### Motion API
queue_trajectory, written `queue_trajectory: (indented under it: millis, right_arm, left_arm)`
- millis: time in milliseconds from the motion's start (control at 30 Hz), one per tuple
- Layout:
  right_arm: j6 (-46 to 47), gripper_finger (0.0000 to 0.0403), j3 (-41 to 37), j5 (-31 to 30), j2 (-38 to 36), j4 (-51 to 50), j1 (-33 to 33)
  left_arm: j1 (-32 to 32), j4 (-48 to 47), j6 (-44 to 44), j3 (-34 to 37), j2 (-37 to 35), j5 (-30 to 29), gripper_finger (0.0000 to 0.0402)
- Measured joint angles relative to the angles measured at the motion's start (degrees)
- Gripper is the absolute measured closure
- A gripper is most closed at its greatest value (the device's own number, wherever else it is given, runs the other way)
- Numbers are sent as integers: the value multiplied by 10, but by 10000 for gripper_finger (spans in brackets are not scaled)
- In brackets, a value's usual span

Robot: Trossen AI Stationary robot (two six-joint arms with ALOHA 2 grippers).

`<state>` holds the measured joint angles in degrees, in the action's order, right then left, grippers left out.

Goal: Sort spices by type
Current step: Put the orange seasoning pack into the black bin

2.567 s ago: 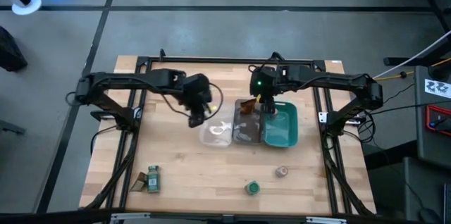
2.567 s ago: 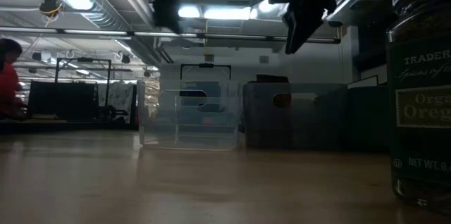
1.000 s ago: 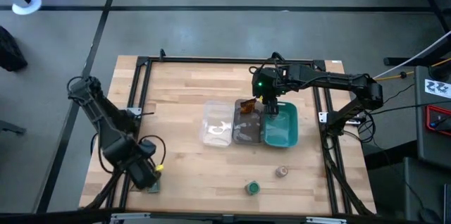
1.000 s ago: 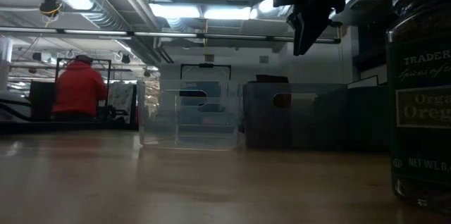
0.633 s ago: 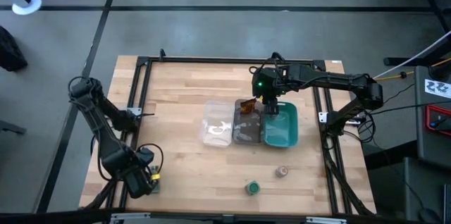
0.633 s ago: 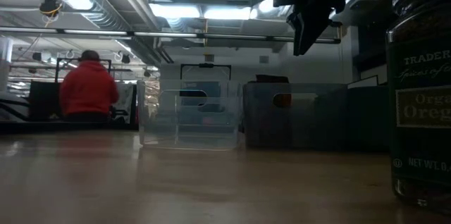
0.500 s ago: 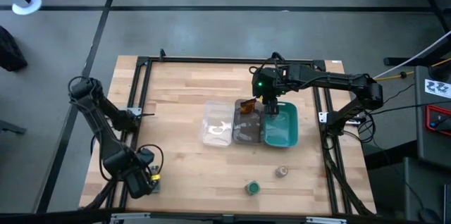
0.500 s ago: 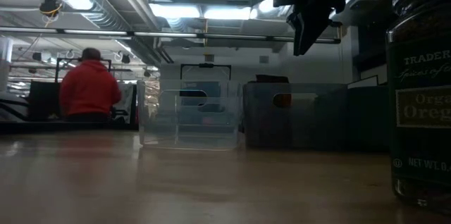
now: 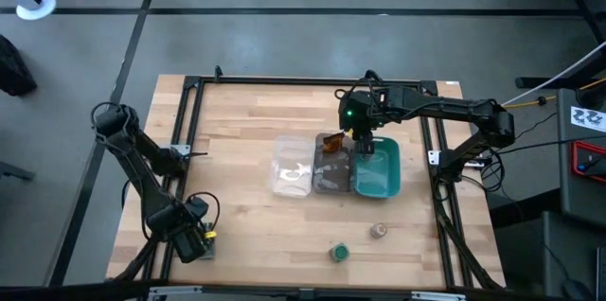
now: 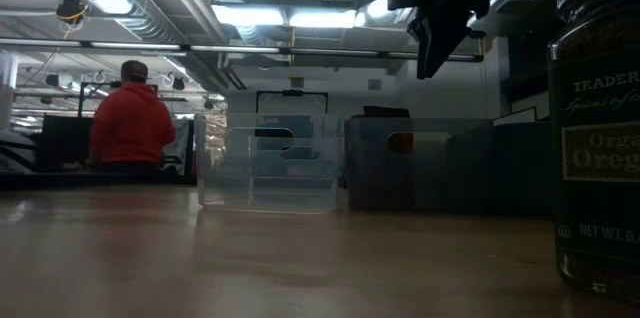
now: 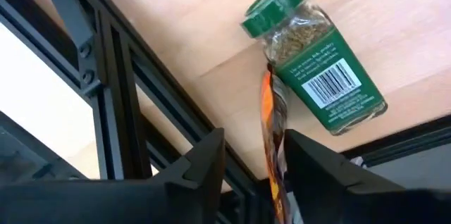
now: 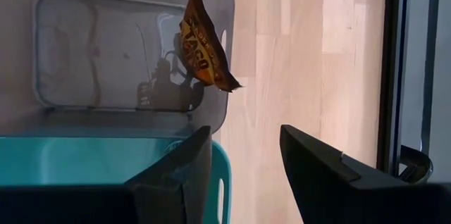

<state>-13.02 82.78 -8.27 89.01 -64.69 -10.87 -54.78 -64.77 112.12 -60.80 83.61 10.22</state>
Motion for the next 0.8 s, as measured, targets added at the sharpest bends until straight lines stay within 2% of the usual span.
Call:
queue_trajectory:
  millis: [267, 600, 800]
  right_arm:
    - [10, 233, 0, -1, 0, 0, 0]
    - [11, 233, 16, 8, -16, -20, 0]
    - [12, 233, 43, 8, -48, -32, 0]
  left_arm:
    - [0, 12, -15, 0, 0, 0, 391]
    - [2, -6, -41, 0, -33, -32, 400]
    - [13, -89, -49, -38, -78, -95, 401]
